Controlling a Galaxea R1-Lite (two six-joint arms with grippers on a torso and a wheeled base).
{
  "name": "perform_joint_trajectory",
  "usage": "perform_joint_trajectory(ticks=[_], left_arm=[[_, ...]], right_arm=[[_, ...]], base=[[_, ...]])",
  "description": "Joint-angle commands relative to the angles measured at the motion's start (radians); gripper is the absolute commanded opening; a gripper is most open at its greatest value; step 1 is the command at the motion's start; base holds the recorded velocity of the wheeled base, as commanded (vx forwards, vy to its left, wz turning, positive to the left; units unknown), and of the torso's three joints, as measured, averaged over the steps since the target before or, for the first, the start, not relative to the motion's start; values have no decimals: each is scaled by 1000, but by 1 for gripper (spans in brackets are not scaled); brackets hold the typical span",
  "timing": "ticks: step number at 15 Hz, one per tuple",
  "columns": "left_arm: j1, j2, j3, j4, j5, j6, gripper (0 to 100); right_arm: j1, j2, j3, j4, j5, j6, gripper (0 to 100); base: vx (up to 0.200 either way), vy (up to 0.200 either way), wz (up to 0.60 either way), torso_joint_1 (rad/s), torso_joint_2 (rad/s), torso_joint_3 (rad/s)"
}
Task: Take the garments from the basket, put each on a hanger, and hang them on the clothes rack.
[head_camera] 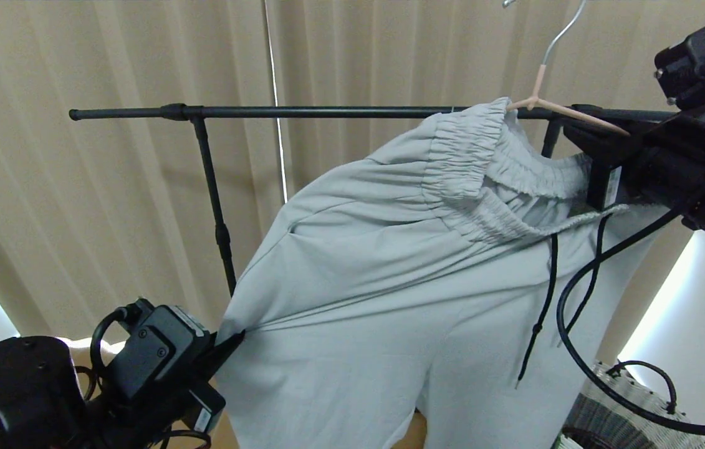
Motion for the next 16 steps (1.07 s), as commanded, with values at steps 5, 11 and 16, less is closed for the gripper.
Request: perform_joint_trajectory(ticks=[5,11,16], left_arm=[[54,-240,-198,493,-7,-55,0],[109,-212,-260,510,-3,-44,0],[86,-234,-263,510,-47,-58,0]], right_arm=[[-53,1,-78,35,-1,-1,0],[-55,1,-118,87,1,-1,0],[-53,2,-115,104,-1,-2,0]], base=[[0,0,0,0,0,0],[0,0,0,0,0,0],[0,0,0,0,0,0]])
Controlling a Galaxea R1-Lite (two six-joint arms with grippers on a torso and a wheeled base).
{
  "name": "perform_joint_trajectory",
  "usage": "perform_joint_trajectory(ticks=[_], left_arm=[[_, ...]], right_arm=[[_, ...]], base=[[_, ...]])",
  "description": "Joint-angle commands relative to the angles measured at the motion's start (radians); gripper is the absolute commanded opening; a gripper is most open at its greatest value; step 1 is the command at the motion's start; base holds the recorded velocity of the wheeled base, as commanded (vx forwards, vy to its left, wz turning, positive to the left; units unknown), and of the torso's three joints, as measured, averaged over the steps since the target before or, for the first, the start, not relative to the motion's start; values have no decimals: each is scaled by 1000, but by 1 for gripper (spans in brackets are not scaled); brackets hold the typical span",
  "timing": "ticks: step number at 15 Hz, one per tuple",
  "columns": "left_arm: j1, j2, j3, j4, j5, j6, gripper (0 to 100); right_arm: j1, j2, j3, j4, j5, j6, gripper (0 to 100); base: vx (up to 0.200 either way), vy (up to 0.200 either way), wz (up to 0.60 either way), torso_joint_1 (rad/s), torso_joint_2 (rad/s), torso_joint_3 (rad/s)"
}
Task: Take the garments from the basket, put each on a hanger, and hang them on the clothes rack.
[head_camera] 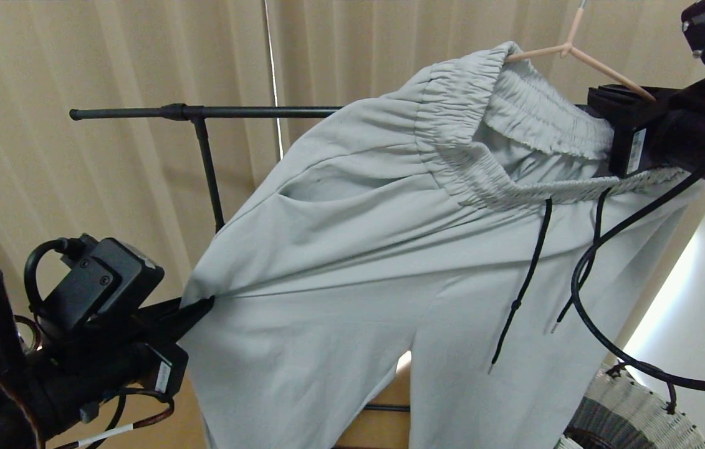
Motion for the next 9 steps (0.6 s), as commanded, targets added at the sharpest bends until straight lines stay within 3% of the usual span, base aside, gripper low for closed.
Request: perform_joint_trajectory(ticks=[1,6,7,9], left_arm=[[-4,-9,-1,-2,-6,-1,0],[-5,-20,-1,-2,-17,-1,0],[-7,-22,0,-2,-17,-1,100],[-12,-28,5,-4,-18,2,100]], right_arm=[[1,2,-1,2,1,-1,0],[1,-1,-1,23,1,-1,0],[1,-1,-1,23,1,-2,0],[1,-1,0,23,1,-1,0]], base=[[0,0,0,0,0,0],[0,0,0,0,0,0],[0,0,0,0,0,0],[0,0,0,0,0,0]])
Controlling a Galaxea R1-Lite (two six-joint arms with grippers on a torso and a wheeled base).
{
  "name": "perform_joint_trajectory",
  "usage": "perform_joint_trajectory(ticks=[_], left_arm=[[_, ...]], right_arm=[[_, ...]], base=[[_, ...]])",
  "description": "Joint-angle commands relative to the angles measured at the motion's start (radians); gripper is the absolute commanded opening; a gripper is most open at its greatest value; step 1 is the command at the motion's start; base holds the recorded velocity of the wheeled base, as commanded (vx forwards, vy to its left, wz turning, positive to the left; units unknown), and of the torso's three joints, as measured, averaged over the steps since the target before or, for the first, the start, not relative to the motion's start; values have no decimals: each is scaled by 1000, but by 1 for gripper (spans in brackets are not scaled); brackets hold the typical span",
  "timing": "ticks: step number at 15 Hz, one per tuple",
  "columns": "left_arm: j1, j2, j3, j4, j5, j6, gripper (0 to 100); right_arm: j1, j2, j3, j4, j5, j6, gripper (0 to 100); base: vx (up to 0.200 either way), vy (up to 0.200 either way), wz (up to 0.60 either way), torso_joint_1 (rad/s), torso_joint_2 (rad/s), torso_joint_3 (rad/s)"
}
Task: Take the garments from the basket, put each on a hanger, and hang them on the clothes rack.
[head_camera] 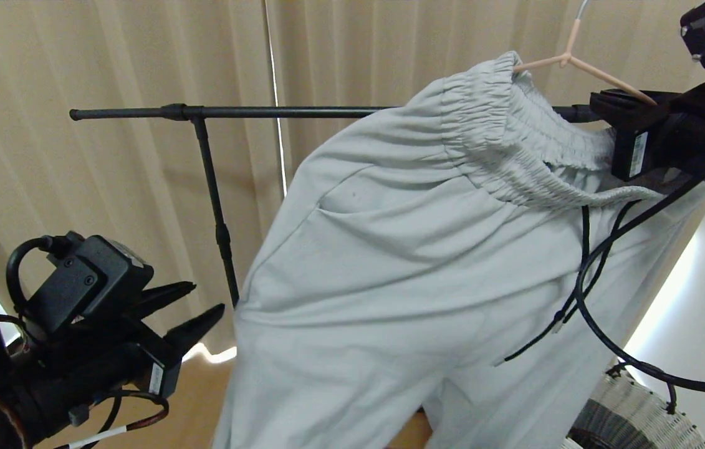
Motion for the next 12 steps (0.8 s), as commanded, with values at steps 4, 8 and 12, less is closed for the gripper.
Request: perform_joint_trajectory(ticks=[4,8,12], left_arm=[[-16,-46,8,-1,-60,-5,100],[-6,-156,-12,79,-79,-134,100],[9,-230,-40,269,-80,-278,100]], right_arm=[[-1,1,38,1,-23,-1,0],[-2,-35,57,178,-143,0,0],[-4,-82,68,336,-203,0,0]], base=[[0,0,0,0,0,0],[0,0,0,0,0,0],[0,0,0,0,0,0]])
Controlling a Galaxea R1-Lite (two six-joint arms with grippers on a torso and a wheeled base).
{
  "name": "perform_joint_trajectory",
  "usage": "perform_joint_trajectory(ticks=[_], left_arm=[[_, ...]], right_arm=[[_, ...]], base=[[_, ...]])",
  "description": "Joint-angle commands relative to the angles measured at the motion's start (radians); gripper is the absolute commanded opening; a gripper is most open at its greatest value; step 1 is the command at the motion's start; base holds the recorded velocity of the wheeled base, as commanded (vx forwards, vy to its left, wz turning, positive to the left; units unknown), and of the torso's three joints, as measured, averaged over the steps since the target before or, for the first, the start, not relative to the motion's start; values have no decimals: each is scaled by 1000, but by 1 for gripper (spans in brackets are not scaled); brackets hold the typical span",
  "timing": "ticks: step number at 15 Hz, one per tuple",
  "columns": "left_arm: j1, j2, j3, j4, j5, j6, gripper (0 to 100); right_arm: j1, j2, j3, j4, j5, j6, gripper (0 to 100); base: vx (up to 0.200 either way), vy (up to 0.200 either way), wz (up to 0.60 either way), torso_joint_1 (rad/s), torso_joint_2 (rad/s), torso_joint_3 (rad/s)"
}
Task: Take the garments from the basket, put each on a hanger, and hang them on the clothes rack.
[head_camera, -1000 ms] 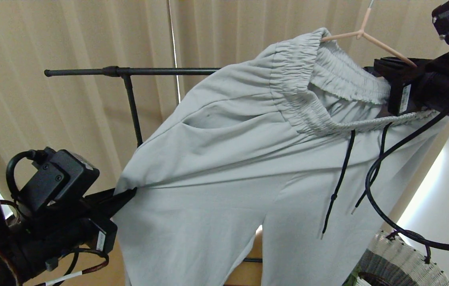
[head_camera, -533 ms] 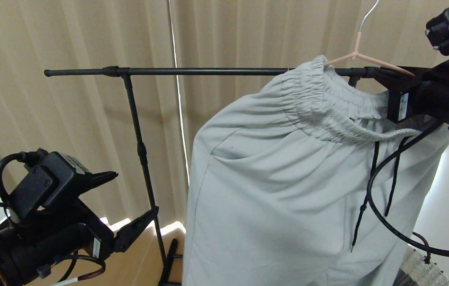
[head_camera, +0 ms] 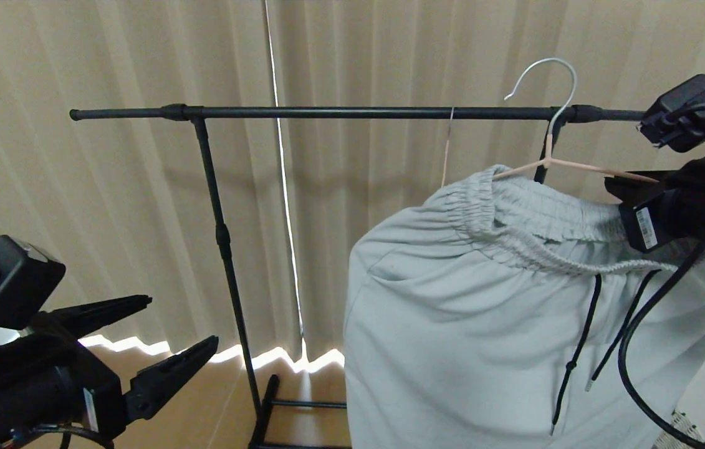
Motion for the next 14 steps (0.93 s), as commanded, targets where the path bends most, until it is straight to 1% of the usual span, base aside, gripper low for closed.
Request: perform_joint_trajectory(ticks=[1,3,4,6,7,9,11,12,14], left_arm=[[3,-39,16,-1,0,-12,100],[1,-42,70,-71,-2,-11,100],[1,-43,100,-131,-3,-9,100],[1,-48,157,-228,-3,-4,100],[1,-54,185,-258,-3,-3,100],[1,-50,186,-264,-5,14,100],[4,-42,191,-264,-5,14,100],[27,-42,189,-264,-5,16,100],[36,-46,183,-269,-3,17,100]], right_arm=[[-3,-32,15,19,-10,-1,0],[-7,-67,50,36,-45,-1,0],[-20,-78,55,45,-58,-1,0],[-38,-101,52,83,-64,-1,0],[-50,-111,52,99,-64,-1,0],[-72,-125,55,106,-64,-1,0],[-79,-127,55,106,-64,-1,0],[-79,-128,55,106,-64,-1,0],[-78,-144,58,106,-64,-1,0]], base=[[0,0,0,0,0,0],[0,0,0,0,0,0],[0,0,0,0,0,0],[0,0,0,0,0,0],[0,0,0,0,0,0],[0,0,0,0,0,0],[0,0,0,0,0,0],[0,0,0,0,0,0],[0,0,0,0,0,0]])
